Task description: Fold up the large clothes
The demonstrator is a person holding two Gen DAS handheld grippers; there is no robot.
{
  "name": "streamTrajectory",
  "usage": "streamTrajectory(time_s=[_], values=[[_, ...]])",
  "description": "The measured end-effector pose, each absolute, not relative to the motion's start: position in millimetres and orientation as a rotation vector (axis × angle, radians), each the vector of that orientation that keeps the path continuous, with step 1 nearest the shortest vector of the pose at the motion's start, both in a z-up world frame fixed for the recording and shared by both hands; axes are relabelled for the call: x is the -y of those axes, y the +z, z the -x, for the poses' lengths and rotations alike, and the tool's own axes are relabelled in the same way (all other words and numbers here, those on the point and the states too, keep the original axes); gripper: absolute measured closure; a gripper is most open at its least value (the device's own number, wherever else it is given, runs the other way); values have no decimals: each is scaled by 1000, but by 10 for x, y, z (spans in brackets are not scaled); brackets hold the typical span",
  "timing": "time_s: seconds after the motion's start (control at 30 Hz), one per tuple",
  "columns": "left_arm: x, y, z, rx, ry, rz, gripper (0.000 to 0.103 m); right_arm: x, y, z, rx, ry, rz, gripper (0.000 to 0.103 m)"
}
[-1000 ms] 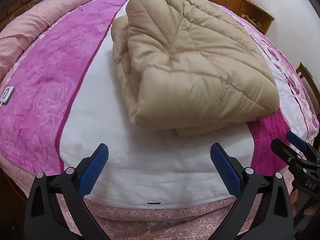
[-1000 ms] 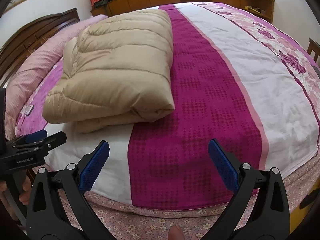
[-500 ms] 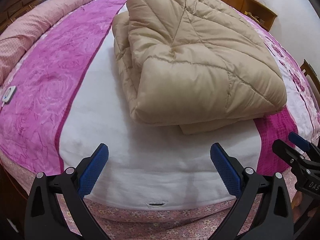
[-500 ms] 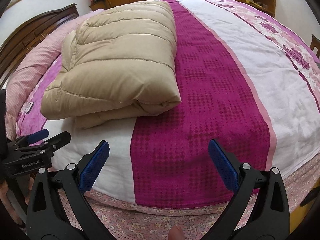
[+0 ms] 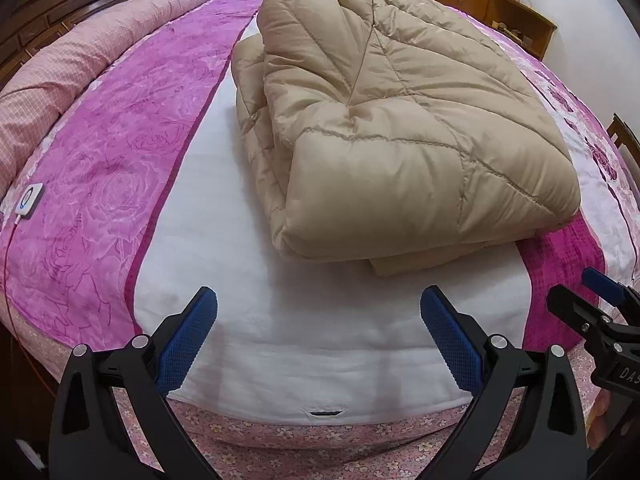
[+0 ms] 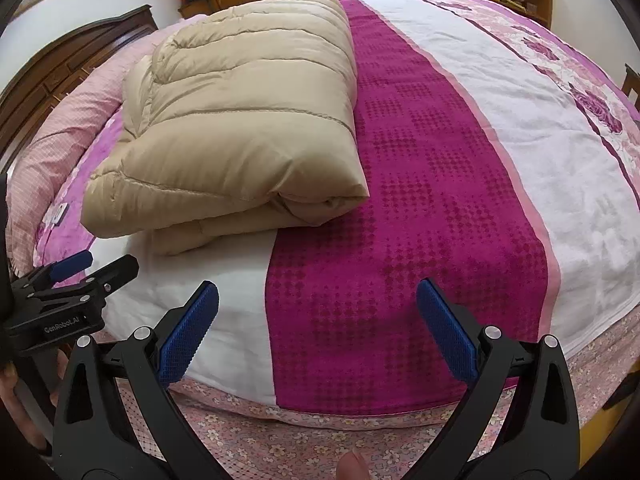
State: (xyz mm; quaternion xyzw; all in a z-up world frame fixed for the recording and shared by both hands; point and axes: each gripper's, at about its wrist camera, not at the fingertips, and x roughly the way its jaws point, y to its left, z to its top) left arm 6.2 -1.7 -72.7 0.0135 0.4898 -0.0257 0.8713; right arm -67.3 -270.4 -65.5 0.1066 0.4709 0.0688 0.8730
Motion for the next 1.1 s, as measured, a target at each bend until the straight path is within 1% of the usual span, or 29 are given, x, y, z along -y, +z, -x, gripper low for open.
streamTrajectory(time_s=[1.1], values=[[-63,-772,-61,-1035,-46,-9,6,2627,-717,708,-992,150,-225,4]])
